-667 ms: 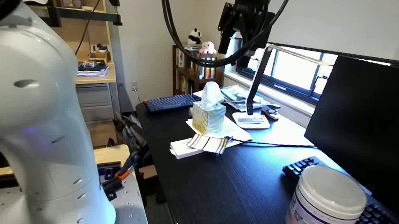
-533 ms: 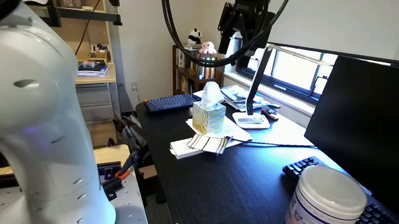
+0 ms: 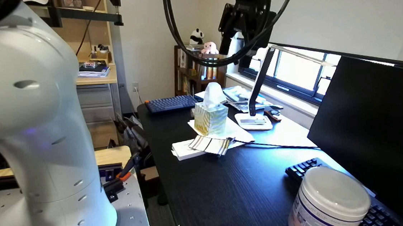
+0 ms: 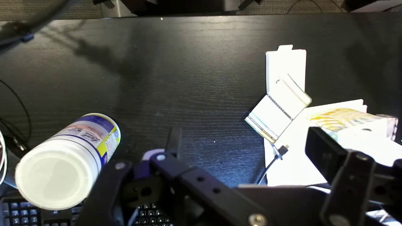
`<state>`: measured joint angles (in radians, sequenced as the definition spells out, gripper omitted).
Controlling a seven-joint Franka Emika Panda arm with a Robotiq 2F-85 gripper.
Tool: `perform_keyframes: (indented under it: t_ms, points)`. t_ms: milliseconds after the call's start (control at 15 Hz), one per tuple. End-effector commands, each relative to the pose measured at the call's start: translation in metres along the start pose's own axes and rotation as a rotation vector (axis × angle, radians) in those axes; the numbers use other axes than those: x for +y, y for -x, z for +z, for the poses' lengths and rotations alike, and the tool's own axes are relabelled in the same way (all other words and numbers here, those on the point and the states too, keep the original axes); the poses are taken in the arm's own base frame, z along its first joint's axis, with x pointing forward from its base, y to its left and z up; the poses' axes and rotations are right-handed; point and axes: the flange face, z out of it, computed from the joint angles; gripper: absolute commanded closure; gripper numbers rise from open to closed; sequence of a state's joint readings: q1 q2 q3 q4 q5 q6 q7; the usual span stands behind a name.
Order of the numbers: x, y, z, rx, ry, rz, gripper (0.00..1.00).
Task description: Push the lamp downwards
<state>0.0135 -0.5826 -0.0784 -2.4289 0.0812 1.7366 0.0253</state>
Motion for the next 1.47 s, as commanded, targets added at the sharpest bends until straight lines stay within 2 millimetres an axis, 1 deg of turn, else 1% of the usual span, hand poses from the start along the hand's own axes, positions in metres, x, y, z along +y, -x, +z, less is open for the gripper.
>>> perform_keyframes:
  t_ms: [0, 133, 333, 533, 733, 933, 1200, 1400]
  points:
    - [-0.023, -0.004, 0.007, 0.007, 0.130, -0.028, 0.00]
    - [-0.043, -0.024, 0.009, 0.023, 0.162, -0.030, 0.00]
    - [-0.073, -0.067, 0.005, 0.117, 0.205, -0.014, 0.00]
    - [-0.089, -0.118, -0.003, 0.211, 0.254, 0.000, 0.00]
    - [-0.101, -0.175, -0.017, 0.266, 0.287, -0.019, 0.00]
    - [-0.115, -0.221, -0.032, 0.300, 0.292, -0.066, 0.00]
    - [-0.138, -0.266, -0.047, 0.357, 0.300, -0.080, 0.00]
    - [-0.151, -0.292, -0.055, 0.398, 0.317, -0.076, 0.00]
